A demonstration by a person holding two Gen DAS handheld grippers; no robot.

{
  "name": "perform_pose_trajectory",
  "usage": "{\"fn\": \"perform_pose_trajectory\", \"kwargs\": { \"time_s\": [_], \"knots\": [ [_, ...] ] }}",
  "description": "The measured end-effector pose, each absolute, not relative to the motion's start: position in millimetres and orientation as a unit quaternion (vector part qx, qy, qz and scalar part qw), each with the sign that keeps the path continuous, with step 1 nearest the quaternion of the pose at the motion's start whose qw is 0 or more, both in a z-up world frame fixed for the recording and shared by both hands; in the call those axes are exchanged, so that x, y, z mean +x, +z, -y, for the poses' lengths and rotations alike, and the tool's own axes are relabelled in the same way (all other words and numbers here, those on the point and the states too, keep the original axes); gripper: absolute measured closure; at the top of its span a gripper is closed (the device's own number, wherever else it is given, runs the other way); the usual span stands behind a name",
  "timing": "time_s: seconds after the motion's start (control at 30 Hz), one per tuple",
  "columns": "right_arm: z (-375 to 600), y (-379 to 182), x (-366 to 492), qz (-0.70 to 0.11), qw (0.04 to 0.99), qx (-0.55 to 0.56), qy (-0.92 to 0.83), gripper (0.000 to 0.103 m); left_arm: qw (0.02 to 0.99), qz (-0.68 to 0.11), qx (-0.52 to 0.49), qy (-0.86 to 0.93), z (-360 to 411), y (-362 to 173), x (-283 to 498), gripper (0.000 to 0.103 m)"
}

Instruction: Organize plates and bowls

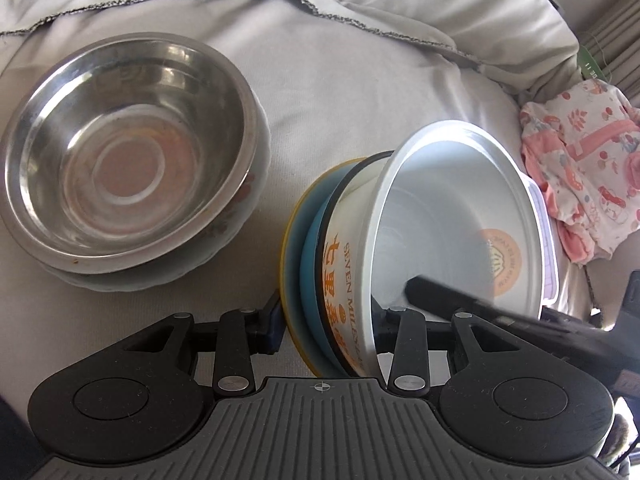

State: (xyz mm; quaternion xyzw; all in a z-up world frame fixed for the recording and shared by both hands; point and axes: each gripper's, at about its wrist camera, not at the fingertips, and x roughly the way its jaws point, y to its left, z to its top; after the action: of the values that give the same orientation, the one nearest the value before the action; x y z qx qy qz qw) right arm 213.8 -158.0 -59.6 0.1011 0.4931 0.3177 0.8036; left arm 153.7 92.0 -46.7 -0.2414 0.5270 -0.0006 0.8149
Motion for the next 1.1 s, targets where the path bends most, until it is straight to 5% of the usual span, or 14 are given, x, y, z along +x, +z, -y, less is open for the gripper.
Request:
{"fn": "perform_pose_trajectory", "kwargs": {
  "time_s": [0.63,0.8,1.1],
  "knots": [
    [164,-60,240,-0.498,0.823,0.097,0.254,0.036,0.814,-0.519,-0.262,-0.017,-102,-51,163,0.059],
    [151,-67,233,-0.528,0.793,0.092,0.290,0.035,0.821,-0.521,-0.233,-0.033,-92,-48,164,0.048],
    [149,-69,230,-0.535,0.779,0.105,0.311,0.035,0.817,-0.515,-0.255,-0.043,-103,-40,162,0.049]
  ]
}}
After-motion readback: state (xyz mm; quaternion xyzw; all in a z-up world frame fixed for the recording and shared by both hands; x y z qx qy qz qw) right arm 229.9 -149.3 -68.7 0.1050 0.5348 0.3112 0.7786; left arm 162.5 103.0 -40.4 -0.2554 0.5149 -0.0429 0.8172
